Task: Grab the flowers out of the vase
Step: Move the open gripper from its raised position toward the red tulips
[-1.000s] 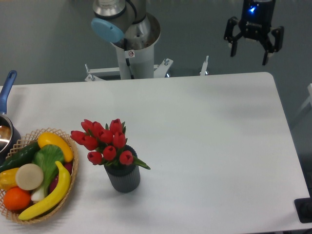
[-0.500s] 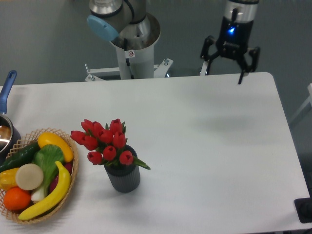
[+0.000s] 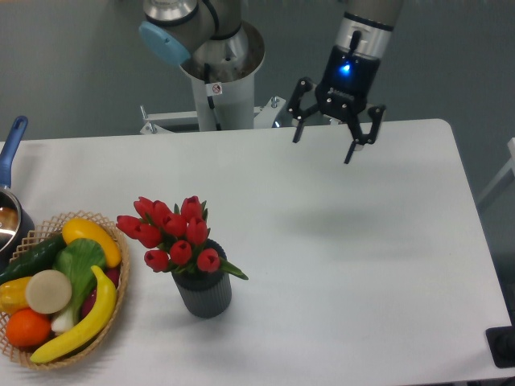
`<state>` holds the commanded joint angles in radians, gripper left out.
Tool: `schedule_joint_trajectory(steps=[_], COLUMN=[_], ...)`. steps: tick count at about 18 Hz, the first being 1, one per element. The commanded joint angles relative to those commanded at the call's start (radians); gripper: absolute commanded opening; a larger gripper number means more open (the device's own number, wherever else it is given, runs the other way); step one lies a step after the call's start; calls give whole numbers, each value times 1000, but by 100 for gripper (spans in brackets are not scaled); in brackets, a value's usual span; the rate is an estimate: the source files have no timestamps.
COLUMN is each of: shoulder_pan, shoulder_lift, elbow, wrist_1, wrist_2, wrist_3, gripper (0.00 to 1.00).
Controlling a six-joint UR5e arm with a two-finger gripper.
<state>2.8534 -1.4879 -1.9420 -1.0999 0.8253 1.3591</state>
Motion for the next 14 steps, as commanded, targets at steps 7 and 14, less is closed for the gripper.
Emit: schedule_joint_trajectory(steps=[7,14], shoulder_pan=[-92,-155], shoulder_lift=[-74,-179], elbow=[0,3], wrist_1=[87,158], wrist_2=[0,-106], wrist_3=[58,149], gripper=[100,100])
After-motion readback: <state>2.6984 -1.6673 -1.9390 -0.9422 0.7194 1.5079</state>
